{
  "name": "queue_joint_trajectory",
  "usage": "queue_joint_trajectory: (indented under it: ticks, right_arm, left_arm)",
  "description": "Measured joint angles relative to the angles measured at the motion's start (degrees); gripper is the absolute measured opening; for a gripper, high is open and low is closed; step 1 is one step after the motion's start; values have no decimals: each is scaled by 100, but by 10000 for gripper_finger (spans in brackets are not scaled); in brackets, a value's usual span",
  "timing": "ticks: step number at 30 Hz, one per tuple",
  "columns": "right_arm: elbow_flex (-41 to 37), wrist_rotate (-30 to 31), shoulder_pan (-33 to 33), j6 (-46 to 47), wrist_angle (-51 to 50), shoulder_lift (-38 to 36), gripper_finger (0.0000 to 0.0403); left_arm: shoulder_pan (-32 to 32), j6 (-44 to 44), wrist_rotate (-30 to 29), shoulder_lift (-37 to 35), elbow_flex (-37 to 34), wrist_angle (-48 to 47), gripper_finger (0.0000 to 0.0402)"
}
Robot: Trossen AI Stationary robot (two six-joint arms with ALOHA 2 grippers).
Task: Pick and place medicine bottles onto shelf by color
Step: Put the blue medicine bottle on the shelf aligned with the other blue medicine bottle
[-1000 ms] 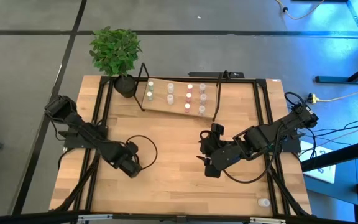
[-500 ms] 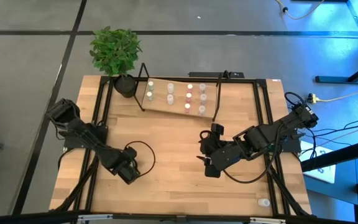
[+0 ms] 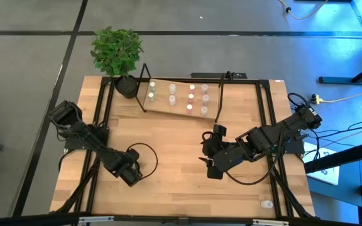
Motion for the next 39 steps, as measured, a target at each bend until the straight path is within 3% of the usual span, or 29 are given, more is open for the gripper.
queue_joint_trajectory:
  ticks: [9,26,39]
  right_arm:
    - [0,0,-1,0,0,0,267]
    - [0,-2,-2,2,0,0,267]
    - [0,-1,-1,1,0,0,267]
  left_arm:
    - [2,-6,19,2,-1,17,337]
    - [0,-10,-285,13,-10,48,206]
    - [55,-154,44,0,13,49,128]
